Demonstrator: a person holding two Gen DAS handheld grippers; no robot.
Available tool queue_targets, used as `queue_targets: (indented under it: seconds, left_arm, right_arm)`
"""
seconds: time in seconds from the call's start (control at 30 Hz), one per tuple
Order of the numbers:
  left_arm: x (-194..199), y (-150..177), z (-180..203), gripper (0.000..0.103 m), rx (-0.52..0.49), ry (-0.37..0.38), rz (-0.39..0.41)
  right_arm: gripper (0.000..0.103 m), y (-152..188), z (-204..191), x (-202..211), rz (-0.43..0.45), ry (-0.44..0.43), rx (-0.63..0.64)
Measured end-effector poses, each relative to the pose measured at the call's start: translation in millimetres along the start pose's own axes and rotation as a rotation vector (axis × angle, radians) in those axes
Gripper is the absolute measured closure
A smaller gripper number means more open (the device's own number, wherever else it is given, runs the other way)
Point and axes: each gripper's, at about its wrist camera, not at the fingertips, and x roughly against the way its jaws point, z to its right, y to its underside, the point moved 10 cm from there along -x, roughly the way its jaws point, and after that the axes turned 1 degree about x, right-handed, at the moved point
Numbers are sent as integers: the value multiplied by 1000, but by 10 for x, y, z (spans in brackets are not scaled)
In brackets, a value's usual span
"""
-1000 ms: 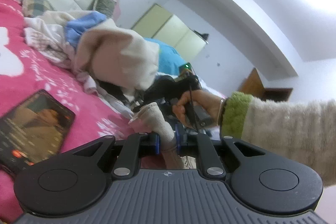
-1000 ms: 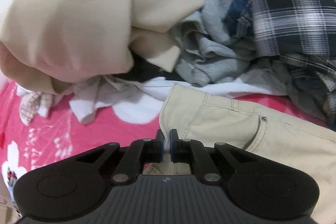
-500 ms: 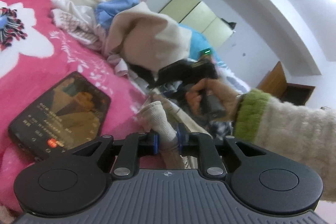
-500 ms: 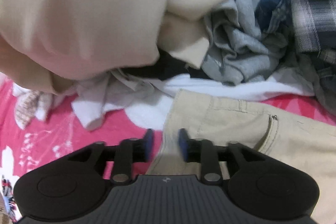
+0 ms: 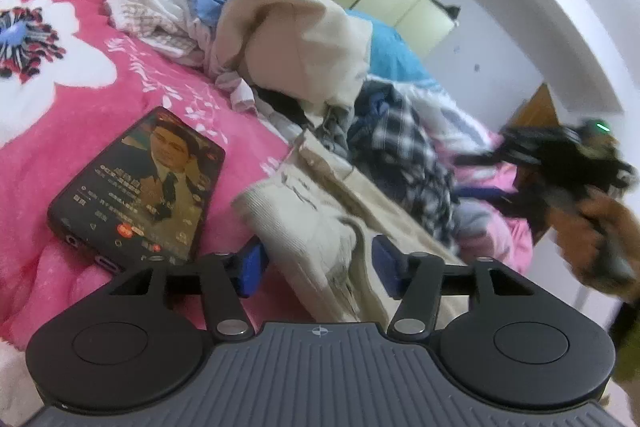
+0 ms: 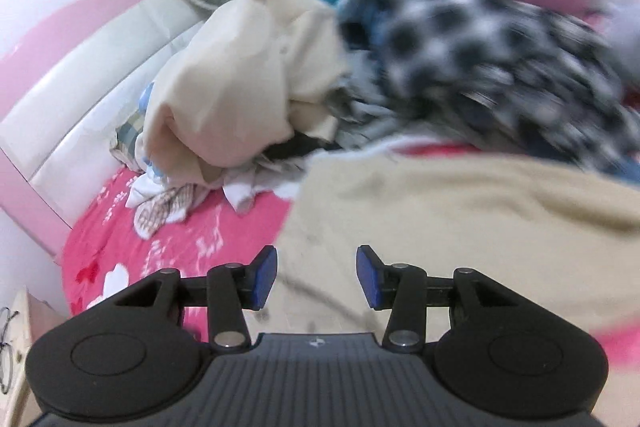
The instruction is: Fold clothes
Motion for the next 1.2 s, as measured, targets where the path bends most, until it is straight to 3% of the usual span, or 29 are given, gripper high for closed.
queue_targets:
  seconds: [0.17, 0.33, 0.47, 0.6, 0.77, 0.87, 1.07, 1.13, 1.2]
  left_arm:
    - [108, 48, 36, 43, -41, -48, -34]
    - [261, 98, 113, 42, -52, -73, -64]
    - [359, 172, 327, 42, -103, -61, -93]
    - [369, 288, 627, 42, -165, 0, -132]
    - [70, 212, 990, 42, -242, 49, -108]
    - [-285, 85, 988, 42, -235, 4, -102]
    - [-889, 154, 503, 44, -109, -94, -200]
    - [-975, 195, 343, 50, -90, -111, -195]
    - [-943, 183, 386, 48, -112, -107, -194]
  right_arm:
    - [56, 465, 429, 728, 52, 21, -87]
    - [56, 785, 773, 1357, 176, 95, -119]
    - [57, 1058, 1053, 1784, 253, 163, -134]
    - [57, 1337, 1324, 2096, 292, 250, -129]
    - [57, 1604, 1610, 2315, 314, 281, -173]
    - [58, 1727, 1708, 2394, 322, 270, -195]
    - [58, 1876, 1801, 2462, 305, 295, -165]
    - [58, 1905, 1830, 2447, 290, 309, -157]
    - [58, 1904, 1835, 2394, 275, 313, -155]
